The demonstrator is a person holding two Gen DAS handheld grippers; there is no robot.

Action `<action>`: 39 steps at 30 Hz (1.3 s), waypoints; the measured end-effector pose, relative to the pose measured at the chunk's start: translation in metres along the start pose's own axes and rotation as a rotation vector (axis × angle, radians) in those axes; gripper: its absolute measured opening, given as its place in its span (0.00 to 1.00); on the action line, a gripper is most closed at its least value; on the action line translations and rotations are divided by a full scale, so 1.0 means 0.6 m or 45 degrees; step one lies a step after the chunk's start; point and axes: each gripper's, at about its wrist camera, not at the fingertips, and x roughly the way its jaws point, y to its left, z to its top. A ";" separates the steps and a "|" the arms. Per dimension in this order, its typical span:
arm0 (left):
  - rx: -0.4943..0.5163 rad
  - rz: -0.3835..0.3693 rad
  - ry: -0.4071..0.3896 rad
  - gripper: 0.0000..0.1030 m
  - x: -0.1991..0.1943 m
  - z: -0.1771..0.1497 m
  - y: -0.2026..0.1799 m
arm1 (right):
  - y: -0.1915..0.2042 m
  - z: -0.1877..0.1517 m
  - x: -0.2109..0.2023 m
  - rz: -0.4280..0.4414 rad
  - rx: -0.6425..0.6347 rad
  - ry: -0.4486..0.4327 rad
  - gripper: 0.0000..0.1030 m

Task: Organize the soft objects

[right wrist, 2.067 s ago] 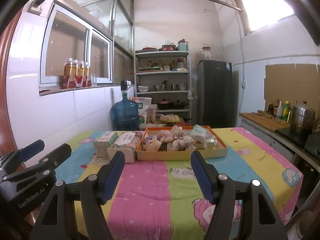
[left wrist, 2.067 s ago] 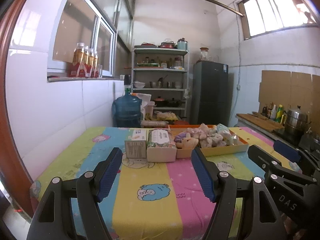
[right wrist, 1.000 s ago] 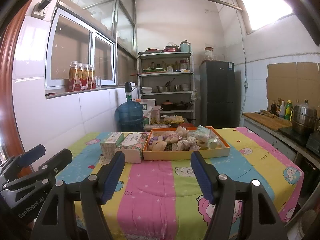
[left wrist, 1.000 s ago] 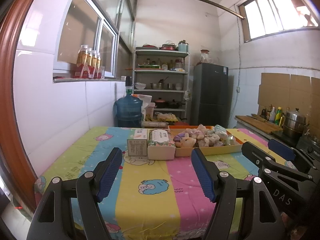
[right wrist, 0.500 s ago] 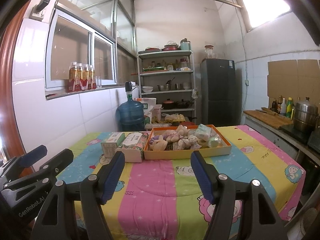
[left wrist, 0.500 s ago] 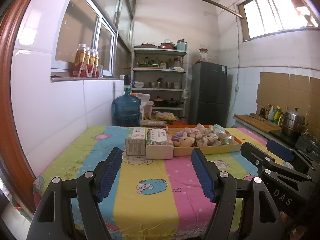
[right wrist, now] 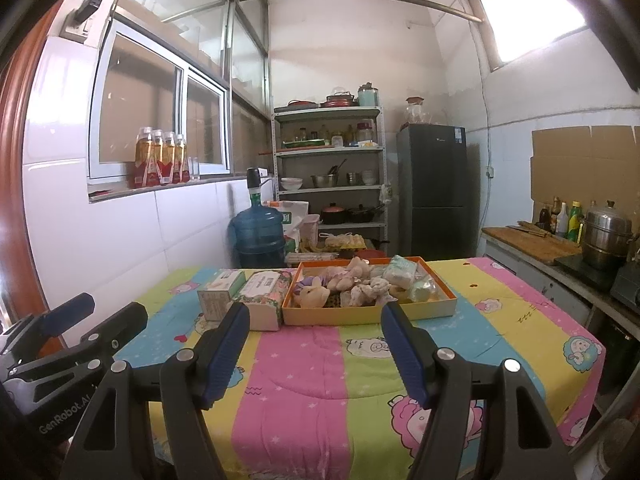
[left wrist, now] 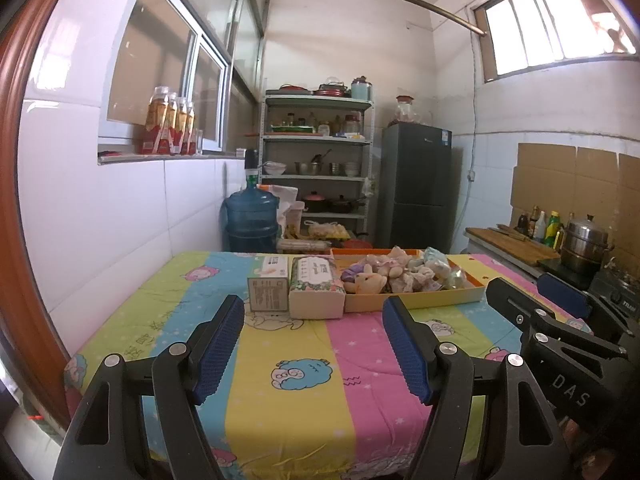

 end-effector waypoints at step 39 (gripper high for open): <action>-0.001 -0.009 0.011 0.71 0.005 -0.003 0.002 | 0.001 0.002 0.003 0.002 0.009 0.002 0.66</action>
